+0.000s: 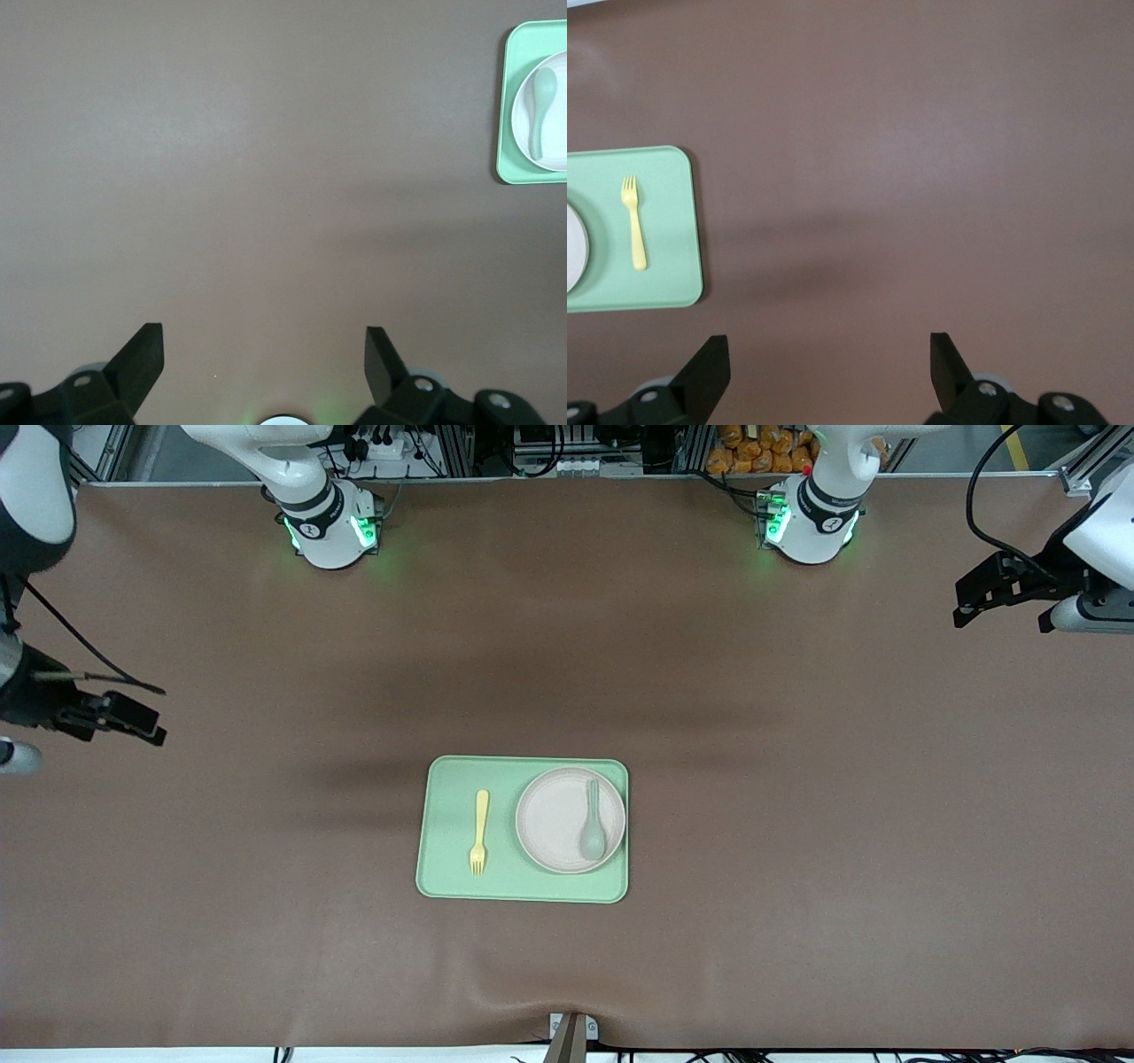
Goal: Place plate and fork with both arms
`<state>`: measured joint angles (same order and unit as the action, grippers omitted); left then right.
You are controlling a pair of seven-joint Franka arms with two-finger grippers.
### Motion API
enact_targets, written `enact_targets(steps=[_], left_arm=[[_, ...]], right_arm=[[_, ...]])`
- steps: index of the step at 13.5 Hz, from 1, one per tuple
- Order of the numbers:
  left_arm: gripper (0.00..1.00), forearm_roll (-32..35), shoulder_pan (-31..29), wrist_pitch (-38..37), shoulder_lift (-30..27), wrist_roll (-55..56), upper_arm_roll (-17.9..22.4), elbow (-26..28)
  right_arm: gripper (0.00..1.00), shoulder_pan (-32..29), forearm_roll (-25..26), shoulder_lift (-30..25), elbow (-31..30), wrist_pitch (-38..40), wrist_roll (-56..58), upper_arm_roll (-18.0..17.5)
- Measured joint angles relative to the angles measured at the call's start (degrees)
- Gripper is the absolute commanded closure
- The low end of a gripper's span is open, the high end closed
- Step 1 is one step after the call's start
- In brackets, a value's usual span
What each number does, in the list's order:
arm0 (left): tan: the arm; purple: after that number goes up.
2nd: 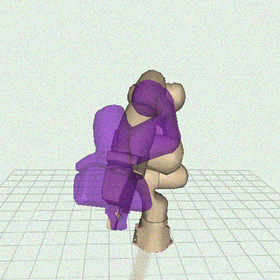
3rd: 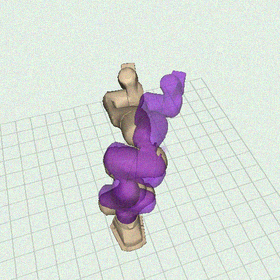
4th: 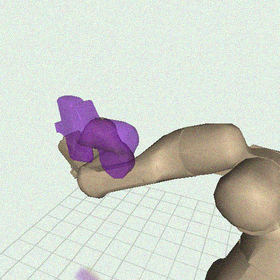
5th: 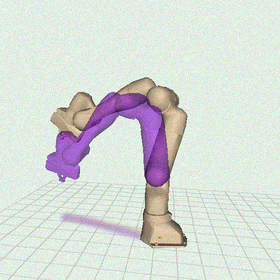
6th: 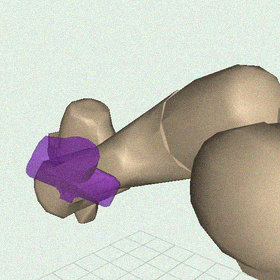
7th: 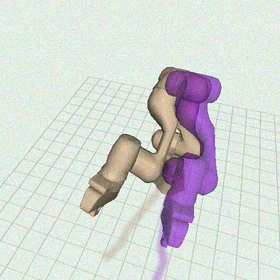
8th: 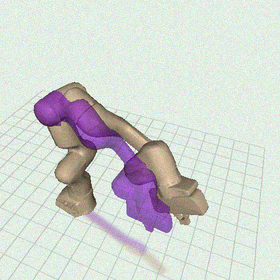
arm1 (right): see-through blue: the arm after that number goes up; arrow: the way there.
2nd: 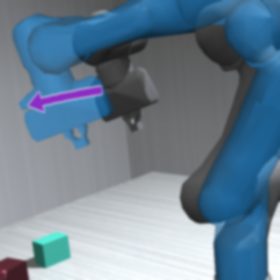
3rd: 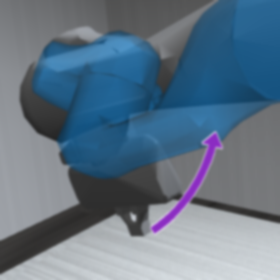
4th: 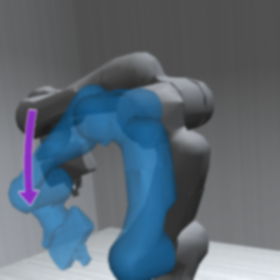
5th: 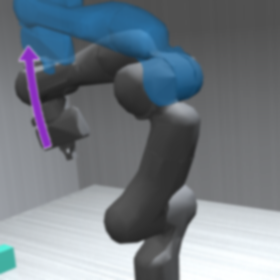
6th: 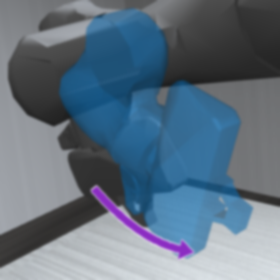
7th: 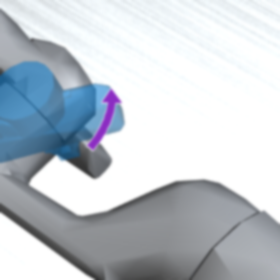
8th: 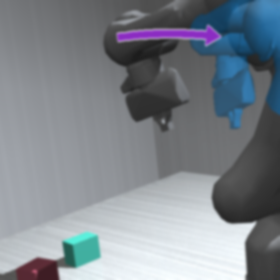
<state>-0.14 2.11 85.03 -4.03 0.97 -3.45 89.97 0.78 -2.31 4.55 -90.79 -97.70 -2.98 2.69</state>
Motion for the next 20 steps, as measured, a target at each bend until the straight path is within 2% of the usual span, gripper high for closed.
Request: enact_targets(steps=[3, 6, 8, 13, 20], left_arm=[[0.0, 0.0, 0.0, 0.0, 0.0, 0.0, 0.0, 0.0], [0.0, 0.0, 0.01, 0.0, 0.0, 0.0, -0.01, -0.01], [0.0, 0.0, 0.02, 0.0, 0.0, 0.0, -0.02, -0.01], [0.0, 0.0, 0.02, 0.0, 0.0, 0.0, -0.05, -0.07], [0.0, 0.0, 0.09, 0.0, 0.0, 0.0, -0.31, -0.38]], right_arm=[[0.0, 0.01, 0.12, -6.26, -6.66, 0.08, 0.01, -0.54], [0.0, 0.02, 0.24, -8.93, -9.49, 0.76, 0.03, -1.23], [0.0, -0.09, 0.32, -8.32, -8.48, 0.73, 0.02, -0.99], [0.0, -0.29, 1.12, -5.88, -1.03, 3.2, 1.52, -0.7], [0.0, -0.35, 3.0, -5.57, -0.26, 5.04, 4.54, -0.65]])
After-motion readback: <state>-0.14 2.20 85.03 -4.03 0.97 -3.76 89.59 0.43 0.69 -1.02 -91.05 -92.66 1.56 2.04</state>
